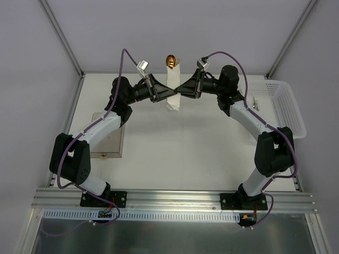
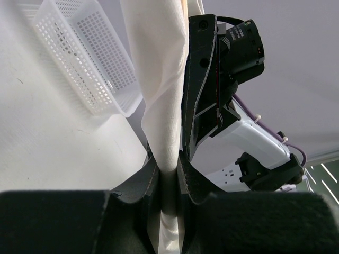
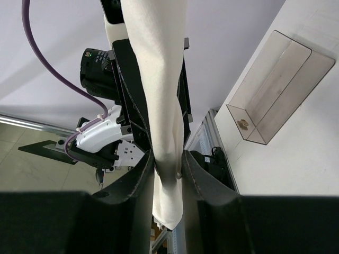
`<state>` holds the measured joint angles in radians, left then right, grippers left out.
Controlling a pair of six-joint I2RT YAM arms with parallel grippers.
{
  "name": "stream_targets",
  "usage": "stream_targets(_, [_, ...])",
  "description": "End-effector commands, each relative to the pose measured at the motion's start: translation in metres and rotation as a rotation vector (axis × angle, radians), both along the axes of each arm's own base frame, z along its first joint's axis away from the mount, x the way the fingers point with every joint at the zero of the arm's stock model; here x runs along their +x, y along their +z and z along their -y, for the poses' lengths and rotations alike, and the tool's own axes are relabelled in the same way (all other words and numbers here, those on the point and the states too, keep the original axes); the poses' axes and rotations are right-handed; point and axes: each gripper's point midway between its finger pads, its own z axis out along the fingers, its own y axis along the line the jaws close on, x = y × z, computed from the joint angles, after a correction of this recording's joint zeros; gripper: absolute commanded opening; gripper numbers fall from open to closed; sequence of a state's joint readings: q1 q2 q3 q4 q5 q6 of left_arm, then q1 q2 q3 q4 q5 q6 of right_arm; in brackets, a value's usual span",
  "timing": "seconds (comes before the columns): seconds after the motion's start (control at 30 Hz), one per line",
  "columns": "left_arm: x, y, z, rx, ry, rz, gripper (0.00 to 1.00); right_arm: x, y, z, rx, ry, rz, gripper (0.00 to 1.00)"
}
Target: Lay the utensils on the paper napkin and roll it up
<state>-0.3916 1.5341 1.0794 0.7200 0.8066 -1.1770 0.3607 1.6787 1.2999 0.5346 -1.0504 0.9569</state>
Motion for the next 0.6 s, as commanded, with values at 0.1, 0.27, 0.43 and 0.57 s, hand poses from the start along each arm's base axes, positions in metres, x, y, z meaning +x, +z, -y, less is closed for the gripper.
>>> stream_targets(0.1, [-0.0119,0.0226,-0.0015,-0.029,-0.025,0.113,0.0,0.0019,0.0154,-0.0014,0.026,-0.01,0.032,0.14])
stream_targets(0.27, [-0.0152,0.0201,0.0005,-0.022,-0.037,0.119,0.0,0.0054,0.0192,-0.0021,0.044,-0.015,-0.001,0.35])
stream_targets(0.43, [-0.0155,0.0212,0.0009,-0.025,-0.037,0.123,0.0,0.0091,0.0171,-0.0029,0.053,-0.026,-0.05,0.46])
stream_targets(0.57, [-0.0158,0.0232,0.0017,-0.03,-0.041,0.126,0.0,0.0103,0.0128,-0.0036,0.051,-0.032,-0.07,0.58])
